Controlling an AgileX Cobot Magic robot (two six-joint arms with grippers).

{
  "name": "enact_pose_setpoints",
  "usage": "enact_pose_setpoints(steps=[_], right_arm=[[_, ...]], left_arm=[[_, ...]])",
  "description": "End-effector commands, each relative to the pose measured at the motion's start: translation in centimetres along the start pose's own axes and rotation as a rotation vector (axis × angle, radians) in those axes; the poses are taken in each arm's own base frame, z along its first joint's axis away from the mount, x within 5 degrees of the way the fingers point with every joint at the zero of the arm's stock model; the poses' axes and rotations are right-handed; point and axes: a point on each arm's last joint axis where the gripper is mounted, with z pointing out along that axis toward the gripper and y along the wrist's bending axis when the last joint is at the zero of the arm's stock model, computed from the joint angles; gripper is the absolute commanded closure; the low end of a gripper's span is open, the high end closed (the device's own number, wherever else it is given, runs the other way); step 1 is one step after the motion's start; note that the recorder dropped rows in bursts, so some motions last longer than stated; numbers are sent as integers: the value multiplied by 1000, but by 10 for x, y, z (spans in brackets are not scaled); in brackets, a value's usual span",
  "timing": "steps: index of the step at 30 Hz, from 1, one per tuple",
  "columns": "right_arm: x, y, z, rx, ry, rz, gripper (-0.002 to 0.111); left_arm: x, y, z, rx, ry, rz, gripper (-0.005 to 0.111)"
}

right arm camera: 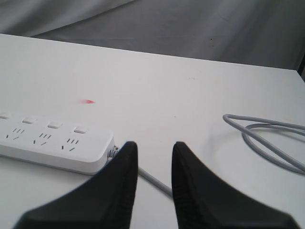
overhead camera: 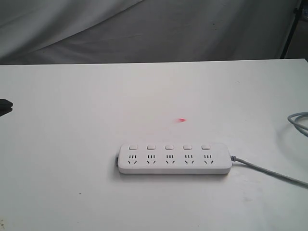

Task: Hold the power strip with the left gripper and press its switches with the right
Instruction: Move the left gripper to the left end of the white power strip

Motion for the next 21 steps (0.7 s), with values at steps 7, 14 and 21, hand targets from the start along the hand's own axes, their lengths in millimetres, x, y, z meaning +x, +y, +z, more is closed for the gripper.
enact_pose_setpoints(steps=[7,14,21], right_arm=[[1,0,0,-5,-4,0,84],[1,0,0,-5,-4,0,84],[1,0,0,-5,-4,0,84]], left_arm=[[1,-3,5,23,48,-62,107],[6,-11,4,143,65,582,107],[32,-29,-7,544,143,1238,107]])
